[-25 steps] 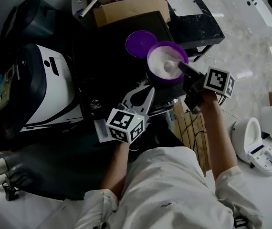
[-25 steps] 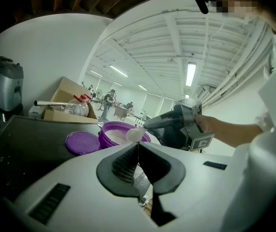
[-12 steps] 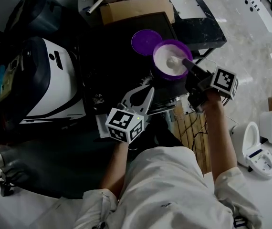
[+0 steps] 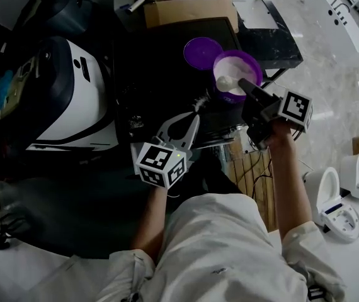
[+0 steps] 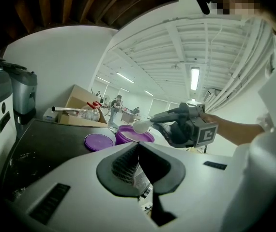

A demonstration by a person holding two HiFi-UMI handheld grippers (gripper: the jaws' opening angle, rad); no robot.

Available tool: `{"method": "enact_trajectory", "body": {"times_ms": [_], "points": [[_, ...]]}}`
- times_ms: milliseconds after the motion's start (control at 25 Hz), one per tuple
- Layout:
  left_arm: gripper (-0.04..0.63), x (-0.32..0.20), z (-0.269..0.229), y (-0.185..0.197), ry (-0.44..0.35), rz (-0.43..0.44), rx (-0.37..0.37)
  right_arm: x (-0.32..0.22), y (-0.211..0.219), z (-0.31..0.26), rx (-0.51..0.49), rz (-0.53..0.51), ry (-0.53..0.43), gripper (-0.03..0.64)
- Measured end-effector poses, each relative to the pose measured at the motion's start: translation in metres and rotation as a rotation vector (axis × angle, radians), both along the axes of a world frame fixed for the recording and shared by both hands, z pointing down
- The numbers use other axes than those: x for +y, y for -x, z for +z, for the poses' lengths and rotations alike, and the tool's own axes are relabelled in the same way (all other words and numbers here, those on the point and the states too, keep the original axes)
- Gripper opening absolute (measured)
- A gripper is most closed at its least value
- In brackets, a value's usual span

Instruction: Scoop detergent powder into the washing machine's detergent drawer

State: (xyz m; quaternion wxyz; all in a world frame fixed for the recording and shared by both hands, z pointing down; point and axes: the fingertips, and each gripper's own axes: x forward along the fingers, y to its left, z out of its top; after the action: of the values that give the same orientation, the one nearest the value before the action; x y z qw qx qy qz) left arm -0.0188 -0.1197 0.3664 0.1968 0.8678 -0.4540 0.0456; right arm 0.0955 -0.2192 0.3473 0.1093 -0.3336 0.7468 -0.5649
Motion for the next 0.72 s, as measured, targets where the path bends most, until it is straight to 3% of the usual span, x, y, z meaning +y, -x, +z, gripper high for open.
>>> {"method": "enact_trajectory", "body": {"times_ms": [720], "points": [[0.020,0.051,0.002,0.086,0.007,-0.195,0.007,0.052,0.098,-0.003,-0.038,-0.204,0.016,0.011]]}}
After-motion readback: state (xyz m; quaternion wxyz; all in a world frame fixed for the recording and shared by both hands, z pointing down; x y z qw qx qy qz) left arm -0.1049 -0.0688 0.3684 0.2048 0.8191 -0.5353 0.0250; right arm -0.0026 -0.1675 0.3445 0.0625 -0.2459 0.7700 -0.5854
